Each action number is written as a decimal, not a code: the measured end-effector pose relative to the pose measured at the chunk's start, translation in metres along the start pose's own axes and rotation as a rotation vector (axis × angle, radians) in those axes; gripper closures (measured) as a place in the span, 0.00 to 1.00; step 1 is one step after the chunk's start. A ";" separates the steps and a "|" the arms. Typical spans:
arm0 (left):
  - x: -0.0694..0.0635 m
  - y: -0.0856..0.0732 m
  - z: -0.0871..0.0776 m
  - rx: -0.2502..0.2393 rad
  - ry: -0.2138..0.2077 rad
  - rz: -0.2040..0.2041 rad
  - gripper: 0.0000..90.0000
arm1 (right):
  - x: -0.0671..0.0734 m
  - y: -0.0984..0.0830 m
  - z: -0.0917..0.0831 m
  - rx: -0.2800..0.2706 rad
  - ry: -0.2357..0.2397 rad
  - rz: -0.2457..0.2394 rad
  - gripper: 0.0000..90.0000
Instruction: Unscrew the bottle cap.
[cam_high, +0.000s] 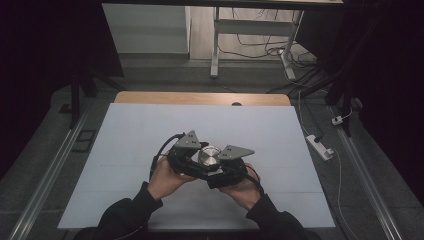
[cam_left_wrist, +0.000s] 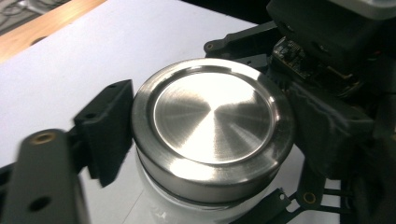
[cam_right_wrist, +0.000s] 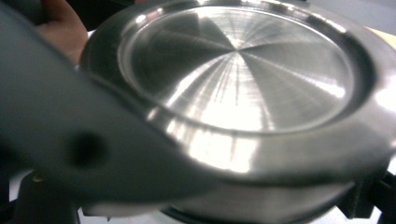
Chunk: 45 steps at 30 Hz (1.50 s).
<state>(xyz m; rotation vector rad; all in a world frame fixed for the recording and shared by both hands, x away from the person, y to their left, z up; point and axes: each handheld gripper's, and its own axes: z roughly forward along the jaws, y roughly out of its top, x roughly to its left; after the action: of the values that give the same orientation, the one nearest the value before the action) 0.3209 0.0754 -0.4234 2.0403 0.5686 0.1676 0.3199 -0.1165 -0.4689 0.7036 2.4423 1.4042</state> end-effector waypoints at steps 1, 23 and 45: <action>0.004 0.000 -0.004 -0.016 -0.030 0.001 0.12 | 0.000 0.000 -0.001 -0.003 0.005 -0.003 0.16; 0.023 -0.012 -0.016 0.018 -0.317 0.182 0.23 | 0.014 0.003 0.001 0.016 0.218 -0.131 0.16; 0.012 -0.001 -0.012 0.003 -0.091 0.076 0.03 | 0.000 0.000 0.000 0.013 0.059 -0.032 0.16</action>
<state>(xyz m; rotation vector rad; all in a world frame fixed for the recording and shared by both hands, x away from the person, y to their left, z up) 0.3270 0.0914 -0.4196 2.0618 0.4357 0.1180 0.3203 -0.1167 -0.4692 0.6322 2.4982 1.4181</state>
